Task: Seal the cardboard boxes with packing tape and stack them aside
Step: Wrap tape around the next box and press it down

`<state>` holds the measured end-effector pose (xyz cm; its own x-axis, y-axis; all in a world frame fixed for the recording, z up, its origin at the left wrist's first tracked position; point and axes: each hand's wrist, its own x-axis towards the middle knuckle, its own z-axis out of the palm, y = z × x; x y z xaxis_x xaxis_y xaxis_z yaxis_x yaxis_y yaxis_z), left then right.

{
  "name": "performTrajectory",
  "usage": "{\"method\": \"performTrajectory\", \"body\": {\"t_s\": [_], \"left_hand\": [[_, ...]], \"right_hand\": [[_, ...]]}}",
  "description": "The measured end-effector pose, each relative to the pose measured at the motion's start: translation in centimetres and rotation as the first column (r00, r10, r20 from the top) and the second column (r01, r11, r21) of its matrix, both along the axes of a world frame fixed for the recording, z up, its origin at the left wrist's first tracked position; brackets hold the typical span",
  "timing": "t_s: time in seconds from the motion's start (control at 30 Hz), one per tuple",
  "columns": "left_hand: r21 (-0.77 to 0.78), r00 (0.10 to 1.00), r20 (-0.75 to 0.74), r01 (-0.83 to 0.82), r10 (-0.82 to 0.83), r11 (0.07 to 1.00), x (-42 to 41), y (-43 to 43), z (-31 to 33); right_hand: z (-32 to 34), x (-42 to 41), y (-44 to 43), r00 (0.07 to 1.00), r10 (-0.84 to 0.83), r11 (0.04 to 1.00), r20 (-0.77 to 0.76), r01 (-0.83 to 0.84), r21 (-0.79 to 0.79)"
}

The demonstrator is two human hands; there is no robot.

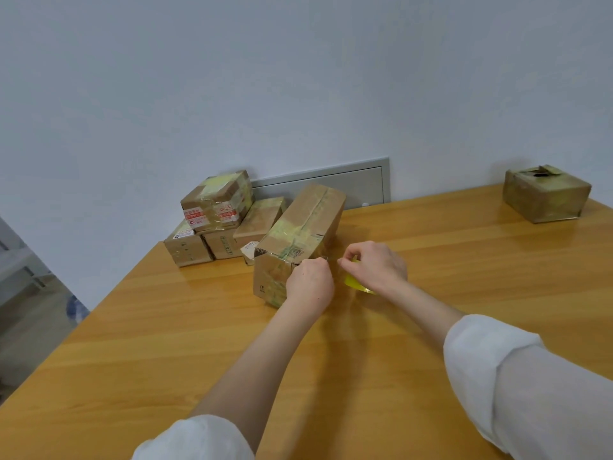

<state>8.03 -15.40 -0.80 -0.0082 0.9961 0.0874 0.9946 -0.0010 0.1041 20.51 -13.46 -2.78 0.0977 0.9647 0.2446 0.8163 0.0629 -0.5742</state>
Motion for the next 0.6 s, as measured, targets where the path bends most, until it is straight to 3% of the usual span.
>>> {"method": "performTrajectory", "body": {"t_s": [0.17,0.3,0.5,0.6], "left_hand": [[0.003,0.999,-0.035,-0.013,0.013,1.0,-0.5,0.0,0.3],[0.003,0.996,0.087,-0.033,0.033,0.999,-1.2,0.5,1.4],[0.086,0.961,0.259,0.079,-0.099,0.993,-1.0,-0.8,0.5],[0.102,0.963,0.239,0.1,-0.122,0.99,-0.6,-1.6,-0.9]], "right_hand": [[0.4,0.3,-0.1,0.997,-0.008,1.0,-0.076,0.007,-0.012],[0.5,1.3,0.0,0.995,-0.013,1.0,-0.1,0.013,-0.008],[0.2,2.3,-0.1,0.916,-0.02,1.0,-0.401,0.025,0.008],[0.0,3.1,-0.6,0.843,0.03,0.998,-0.537,0.002,0.06]]}}
